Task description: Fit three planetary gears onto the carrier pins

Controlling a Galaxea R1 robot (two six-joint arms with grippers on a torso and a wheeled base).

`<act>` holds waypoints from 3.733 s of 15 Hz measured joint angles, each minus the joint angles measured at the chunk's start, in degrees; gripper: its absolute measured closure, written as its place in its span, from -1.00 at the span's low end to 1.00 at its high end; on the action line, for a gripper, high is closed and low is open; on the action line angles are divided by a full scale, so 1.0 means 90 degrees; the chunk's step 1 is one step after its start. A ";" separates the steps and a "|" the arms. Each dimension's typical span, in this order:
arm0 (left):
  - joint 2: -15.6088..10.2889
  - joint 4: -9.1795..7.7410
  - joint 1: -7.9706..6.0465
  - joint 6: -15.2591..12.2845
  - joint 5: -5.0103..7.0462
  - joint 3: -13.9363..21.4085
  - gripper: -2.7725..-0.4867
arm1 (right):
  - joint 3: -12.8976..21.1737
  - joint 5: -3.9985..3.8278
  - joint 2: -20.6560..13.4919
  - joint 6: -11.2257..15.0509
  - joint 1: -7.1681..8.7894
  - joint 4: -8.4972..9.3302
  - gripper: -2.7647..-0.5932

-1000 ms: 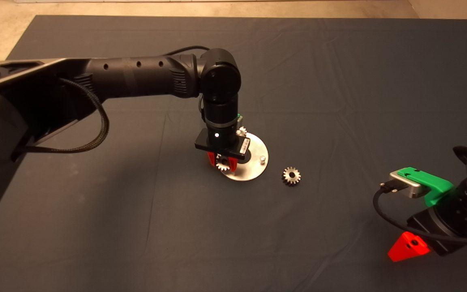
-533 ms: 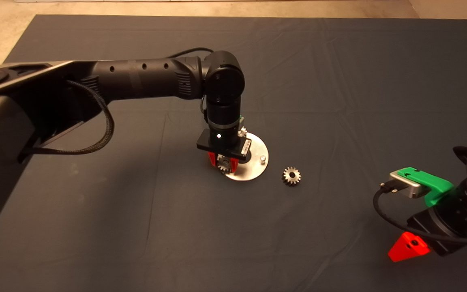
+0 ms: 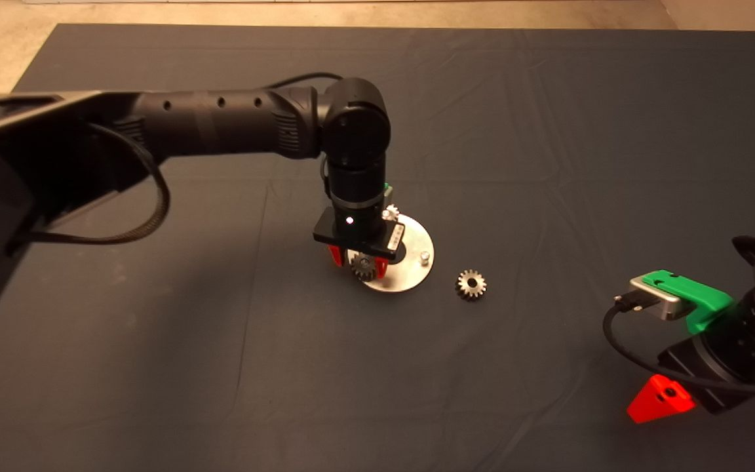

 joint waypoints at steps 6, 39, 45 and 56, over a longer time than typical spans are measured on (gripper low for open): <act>-0.2158 0.0018 -0.0444 -0.1396 0.0021 0.3077 -0.11 | -0.0519 -0.0011 0.0187 -0.0789 0.0003 -0.0002 -0.97; -0.5532 -0.0234 -0.0666 -0.2362 0.0041 0.5926 -0.48 | -0.3325 0.0035 0.3083 -0.6975 -0.1046 -0.2646 -0.97; -0.5551 -0.0273 -0.0666 -0.2362 0.0041 0.5929 -0.48 | -0.3323 0.0035 0.3083 -0.7114 -0.1238 -0.2892 -0.81; -0.5548 -0.0322 -0.0666 -0.2357 0.0041 0.5929 -0.48 | -0.3323 0.0035 0.3070 -0.7230 -0.1410 -0.3022 -0.41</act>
